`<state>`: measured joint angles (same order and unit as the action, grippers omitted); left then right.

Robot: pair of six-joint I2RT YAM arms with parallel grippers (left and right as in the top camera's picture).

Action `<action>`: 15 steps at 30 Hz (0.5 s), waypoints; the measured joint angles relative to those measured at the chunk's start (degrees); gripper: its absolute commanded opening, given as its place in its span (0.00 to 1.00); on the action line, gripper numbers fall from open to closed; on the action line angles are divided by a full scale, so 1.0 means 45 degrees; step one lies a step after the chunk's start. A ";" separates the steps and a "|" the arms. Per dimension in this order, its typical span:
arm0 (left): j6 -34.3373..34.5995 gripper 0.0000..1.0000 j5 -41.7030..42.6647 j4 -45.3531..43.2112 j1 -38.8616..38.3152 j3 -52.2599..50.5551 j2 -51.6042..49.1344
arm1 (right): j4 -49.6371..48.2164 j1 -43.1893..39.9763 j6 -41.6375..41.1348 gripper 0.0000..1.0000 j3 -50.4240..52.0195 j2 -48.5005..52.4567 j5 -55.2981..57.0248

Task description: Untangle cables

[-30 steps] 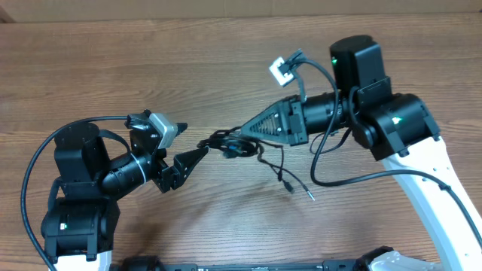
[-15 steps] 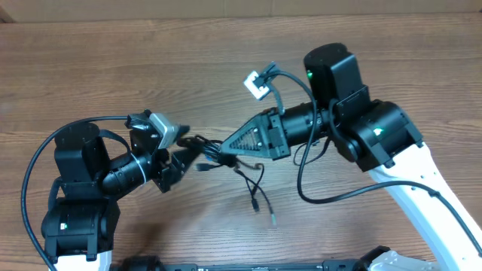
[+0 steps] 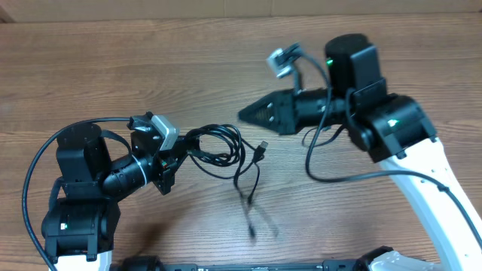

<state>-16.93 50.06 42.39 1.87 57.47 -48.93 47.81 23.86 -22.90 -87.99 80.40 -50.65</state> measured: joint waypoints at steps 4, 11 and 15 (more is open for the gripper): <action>0.0000 0.04 0.0000 0.0010 0.0000 0.0000 0.0000 | 0.0665 -0.0806 0.0272 0.04 -0.0005 0.0000 0.1195; 0.0000 0.04 -0.0005 0.0010 0.0000 0.0000 0.0000 | 0.1457 -0.1083 0.1205 0.64 -0.0005 0.0000 0.1914; 0.0151 0.04 -0.0005 0.0015 0.0000 0.0000 0.0000 | 0.1530 -0.0763 0.2244 0.75 -0.0005 0.0000 0.1005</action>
<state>-16.25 50.04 42.46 1.87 57.47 -48.93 54.70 20.43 -12.80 -88.01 80.40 -46.13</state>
